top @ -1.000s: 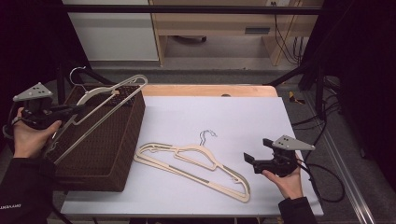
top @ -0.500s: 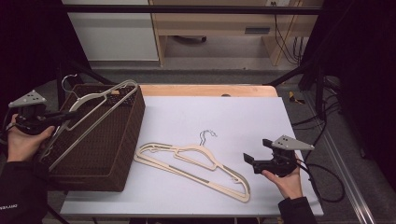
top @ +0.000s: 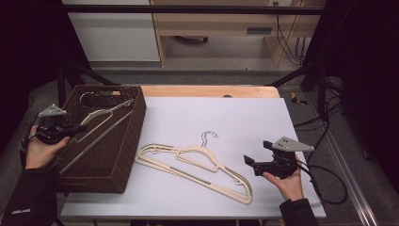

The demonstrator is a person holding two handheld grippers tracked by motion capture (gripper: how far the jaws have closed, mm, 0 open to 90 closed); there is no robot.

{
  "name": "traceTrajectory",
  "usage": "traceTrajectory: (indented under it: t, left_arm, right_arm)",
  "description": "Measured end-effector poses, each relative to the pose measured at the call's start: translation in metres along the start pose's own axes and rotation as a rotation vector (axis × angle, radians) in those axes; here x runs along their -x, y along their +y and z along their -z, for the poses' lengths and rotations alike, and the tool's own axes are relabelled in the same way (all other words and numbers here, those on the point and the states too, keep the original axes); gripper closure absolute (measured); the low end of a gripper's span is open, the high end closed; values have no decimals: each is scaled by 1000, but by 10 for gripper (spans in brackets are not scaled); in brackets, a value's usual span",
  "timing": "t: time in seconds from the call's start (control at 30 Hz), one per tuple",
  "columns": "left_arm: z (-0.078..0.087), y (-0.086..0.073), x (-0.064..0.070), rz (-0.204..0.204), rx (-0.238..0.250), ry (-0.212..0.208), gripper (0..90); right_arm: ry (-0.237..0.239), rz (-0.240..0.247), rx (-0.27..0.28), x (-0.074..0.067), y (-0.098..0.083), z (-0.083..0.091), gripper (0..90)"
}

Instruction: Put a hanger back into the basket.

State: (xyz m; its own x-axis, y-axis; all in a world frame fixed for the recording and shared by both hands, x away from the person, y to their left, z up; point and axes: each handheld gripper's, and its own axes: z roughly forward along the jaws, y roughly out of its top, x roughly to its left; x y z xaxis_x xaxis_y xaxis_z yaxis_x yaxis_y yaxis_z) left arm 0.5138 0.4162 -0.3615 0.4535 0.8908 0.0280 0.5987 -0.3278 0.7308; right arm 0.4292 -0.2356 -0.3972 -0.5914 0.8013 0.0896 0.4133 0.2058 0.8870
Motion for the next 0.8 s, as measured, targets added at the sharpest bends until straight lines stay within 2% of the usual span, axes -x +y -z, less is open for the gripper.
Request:
traceTrajectory:
  t: [0.07, 0.2, 0.33, 0.4, 0.53, 0.7, 0.8]
  left_arm:
    - [0, -2, -3, 27, -14, 15, 839]
    - [2, -6, -7, 57, -48, 58, 800]
    - [12, -10, -10, 97, -47, 91, 756]
    - [18, -12, -10, 99, -36, 107, 717]
    - [30, -13, -3, 108, 35, 113, 636]
    - [45, -10, 18, 93, 173, 63, 491]
    - [50, -5, 35, 84, 236, 22, 394]
  right_arm:
    - [-1, -1, 0, 0, 0, 0, 75]
    - [0, -3, 0, -1, 0, -1, 75]
    - [3, 0, -6, -1, -1, -2, 75]
    - [5, -3, -7, -2, -1, -3, 74]
    - [5, -6, -5, -2, 0, -2, 74]
    - [5, -6, 6, -2, 1, -1, 73]
    - [7, -3, 7, -2, 1, 0, 72]
